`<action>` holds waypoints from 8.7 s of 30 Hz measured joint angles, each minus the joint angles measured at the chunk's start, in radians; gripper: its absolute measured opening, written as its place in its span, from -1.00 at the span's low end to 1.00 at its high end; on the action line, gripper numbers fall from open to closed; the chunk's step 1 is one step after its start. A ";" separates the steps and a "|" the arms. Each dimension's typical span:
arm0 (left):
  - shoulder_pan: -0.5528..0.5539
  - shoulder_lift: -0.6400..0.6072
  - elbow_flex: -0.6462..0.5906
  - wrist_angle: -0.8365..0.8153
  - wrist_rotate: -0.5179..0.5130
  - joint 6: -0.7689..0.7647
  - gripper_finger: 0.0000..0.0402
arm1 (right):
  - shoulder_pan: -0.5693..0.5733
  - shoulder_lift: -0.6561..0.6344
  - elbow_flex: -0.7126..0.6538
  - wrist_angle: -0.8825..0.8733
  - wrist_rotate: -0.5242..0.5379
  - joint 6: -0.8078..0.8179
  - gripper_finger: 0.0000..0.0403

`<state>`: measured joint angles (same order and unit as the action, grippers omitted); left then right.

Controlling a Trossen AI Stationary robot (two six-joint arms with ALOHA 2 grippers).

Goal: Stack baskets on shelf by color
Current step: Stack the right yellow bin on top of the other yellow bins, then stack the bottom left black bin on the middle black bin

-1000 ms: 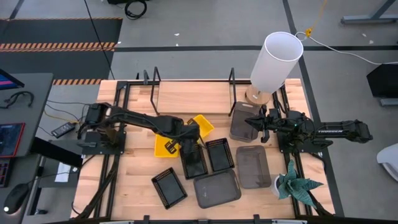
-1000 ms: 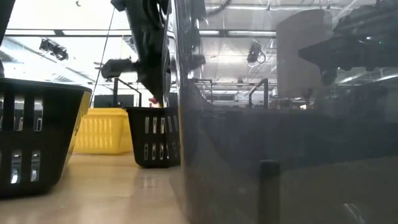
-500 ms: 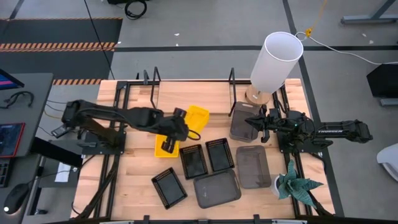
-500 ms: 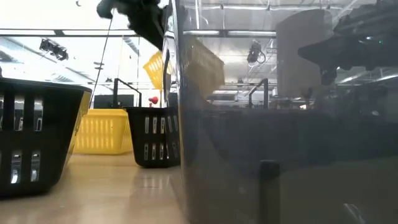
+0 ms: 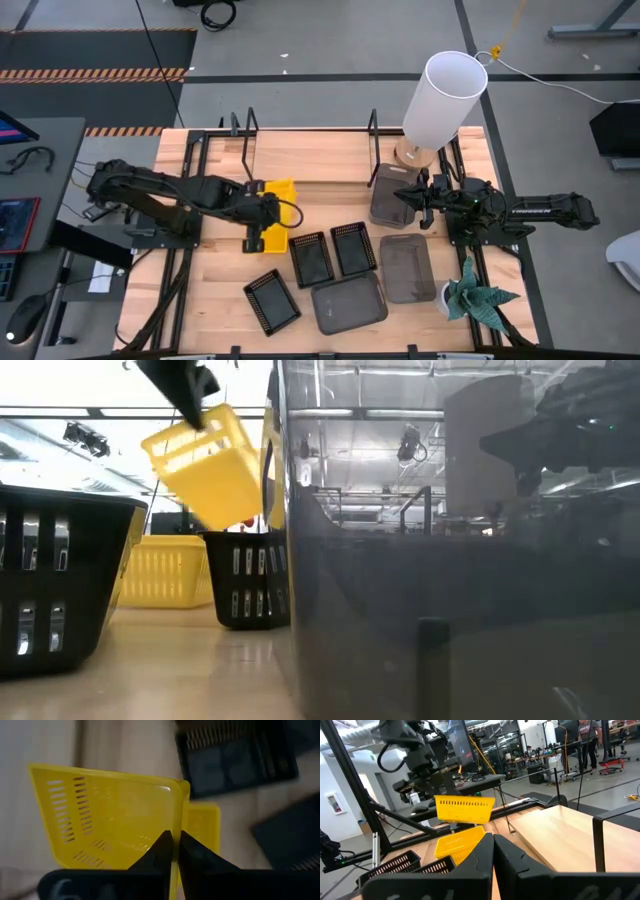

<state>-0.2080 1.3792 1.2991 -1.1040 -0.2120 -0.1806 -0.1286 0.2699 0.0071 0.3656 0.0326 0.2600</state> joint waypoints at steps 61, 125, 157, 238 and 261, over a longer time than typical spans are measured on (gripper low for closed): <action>-0.198 0.161 -0.177 0.092 -0.095 -0.163 -0.91 | 0.000 0.000 0.000 0.006 0.000 0.000 -0.93; -0.197 0.356 -0.183 0.233 -0.038 -0.200 -0.42 | 0.000 0.000 0.000 0.006 0.000 0.000 -0.93; -0.192 0.309 -0.065 0.045 -0.026 -0.113 -0.23 | 0.000 0.000 0.000 0.006 0.000 0.000 -0.93; -0.582 0.679 0.267 0.284 -0.039 -0.900 -0.33 | 0.000 0.001 0.000 0.017 0.000 0.000 -0.93; -0.593 0.713 0.267 0.239 0.146 -0.829 -0.94 | 0.000 0.007 0.000 0.025 0.000 0.000 -0.93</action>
<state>-0.8011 2.0917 1.5661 -0.8650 -0.0660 -1.0093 -0.1287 0.2768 0.0071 0.3908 0.0326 0.2600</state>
